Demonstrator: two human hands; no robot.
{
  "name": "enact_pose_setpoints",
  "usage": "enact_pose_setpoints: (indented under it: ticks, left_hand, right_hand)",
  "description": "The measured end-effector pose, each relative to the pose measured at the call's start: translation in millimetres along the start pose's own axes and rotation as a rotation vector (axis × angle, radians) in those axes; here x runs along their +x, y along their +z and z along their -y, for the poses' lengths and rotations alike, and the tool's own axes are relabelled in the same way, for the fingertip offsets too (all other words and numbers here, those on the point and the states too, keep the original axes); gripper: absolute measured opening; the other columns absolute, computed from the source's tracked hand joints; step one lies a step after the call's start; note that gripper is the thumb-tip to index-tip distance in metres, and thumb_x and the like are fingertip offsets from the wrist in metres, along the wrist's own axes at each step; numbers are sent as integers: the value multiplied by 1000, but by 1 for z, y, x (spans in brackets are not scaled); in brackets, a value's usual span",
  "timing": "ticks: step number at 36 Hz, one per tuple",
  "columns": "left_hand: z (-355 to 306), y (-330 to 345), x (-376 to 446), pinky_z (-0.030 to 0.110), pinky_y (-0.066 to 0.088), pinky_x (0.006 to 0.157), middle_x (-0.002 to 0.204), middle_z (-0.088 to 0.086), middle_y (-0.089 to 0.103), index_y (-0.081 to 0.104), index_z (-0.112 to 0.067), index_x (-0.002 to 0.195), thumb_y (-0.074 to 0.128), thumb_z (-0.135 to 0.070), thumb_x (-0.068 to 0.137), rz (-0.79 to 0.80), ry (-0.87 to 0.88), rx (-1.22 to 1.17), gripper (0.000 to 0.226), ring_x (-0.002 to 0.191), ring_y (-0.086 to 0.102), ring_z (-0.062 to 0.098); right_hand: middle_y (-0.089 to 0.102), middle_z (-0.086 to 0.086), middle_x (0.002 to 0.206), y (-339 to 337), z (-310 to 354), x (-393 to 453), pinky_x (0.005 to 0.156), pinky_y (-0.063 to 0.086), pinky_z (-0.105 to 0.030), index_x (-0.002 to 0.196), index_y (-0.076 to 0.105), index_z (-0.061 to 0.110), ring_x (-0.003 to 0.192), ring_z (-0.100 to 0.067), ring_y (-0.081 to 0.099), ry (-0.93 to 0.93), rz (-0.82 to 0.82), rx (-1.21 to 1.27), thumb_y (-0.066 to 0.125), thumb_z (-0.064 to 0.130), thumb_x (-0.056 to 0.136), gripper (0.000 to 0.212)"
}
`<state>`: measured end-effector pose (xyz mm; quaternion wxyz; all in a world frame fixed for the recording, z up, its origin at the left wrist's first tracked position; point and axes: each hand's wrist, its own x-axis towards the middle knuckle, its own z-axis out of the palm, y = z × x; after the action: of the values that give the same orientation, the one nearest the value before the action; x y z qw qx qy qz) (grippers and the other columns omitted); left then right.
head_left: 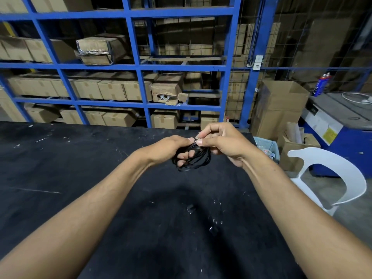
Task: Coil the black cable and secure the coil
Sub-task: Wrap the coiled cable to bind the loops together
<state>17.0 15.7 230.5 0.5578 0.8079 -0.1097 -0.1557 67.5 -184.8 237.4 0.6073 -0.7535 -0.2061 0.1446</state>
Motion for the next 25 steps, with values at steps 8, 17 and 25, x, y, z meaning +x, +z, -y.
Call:
enact_pose_setpoints:
  ticks: [8, 17, 25]
  left_hand:
    - [22, 21, 11, 24, 29, 59, 54, -18, 37, 43, -19, 74, 31, -25, 116, -99, -4, -8, 44, 55, 27, 5]
    - [51, 44, 16, 21, 27, 53, 55, -18, 41, 43, -23, 72, 39, -30, 104, -139, 2, 48, 33, 52, 31, 1]
    - [90, 64, 20, 35, 29, 61, 60, -13, 41, 41, -24, 67, 41, -27, 106, -219, -35, 134, 39, 61, 34, 12]
  right_hand:
    - [66, 3, 65, 1, -18, -3, 51, 41, -19, 82, 69, 14, 59, -5, 56, 40, 14, -52, 75, 0, 93, 19]
    - [69, 10, 58, 4, -59, -19, 52, 45, -18, 83, 73, 11, 50, 1, 58, 70, -49, 25, 79, 1, 90, 13]
    - [78, -6, 95, -2, -125, -39, 51, 42, -19, 97, 80, 22, 51, -9, 63, 85, -248, 174, 78, 19, 93, 5]
